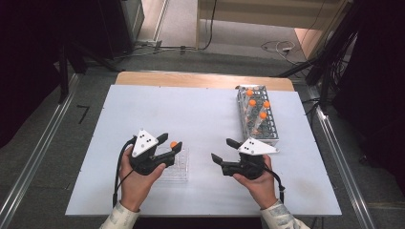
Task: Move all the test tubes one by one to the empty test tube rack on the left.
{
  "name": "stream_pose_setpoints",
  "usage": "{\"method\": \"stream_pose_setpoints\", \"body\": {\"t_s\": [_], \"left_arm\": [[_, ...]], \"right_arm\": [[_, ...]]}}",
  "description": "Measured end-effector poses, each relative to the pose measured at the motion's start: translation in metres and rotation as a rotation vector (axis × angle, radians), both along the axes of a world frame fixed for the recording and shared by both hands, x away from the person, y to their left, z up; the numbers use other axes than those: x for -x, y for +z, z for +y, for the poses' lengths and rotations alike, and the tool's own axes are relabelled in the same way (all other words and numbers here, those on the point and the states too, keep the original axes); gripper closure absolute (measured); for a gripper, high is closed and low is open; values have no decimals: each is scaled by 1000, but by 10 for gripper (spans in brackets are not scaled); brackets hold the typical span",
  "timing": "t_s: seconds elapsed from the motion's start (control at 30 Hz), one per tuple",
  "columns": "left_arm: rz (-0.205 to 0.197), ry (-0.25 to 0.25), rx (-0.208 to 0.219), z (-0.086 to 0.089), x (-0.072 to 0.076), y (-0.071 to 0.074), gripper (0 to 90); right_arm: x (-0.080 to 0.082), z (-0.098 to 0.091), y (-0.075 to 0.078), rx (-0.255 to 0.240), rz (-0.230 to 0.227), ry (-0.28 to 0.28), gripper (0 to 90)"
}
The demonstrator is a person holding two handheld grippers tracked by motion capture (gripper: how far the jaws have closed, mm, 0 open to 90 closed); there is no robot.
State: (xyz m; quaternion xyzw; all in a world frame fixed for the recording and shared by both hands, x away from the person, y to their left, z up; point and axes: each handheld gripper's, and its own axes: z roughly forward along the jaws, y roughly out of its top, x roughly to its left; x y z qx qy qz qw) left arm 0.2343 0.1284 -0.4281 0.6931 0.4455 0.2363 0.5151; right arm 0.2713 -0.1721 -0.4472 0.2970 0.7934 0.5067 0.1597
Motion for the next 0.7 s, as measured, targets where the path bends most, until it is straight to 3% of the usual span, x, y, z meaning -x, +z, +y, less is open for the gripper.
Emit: {"method": "stream_pose_setpoints", "body": {"t_s": [0.07,0.13,0.23,0.53,0.7], "left_arm": [[-11,7,23,1,0,1,347],[-7,8,54,2,0,1,248],[-11,14,81,4,-1,3,211],[-9,29,83,7,0,4,172],[-2,26,70,7,-1,4,170]], "right_arm": [[0,0,0,-1,-1,-1,235],[-1,-1,0,-1,-1,-3,235],[-1,-2,0,-1,0,-8,235],[-2,-6,1,-7,-6,-20,235],[-6,-21,6,-27,-20,-63,236]]}}
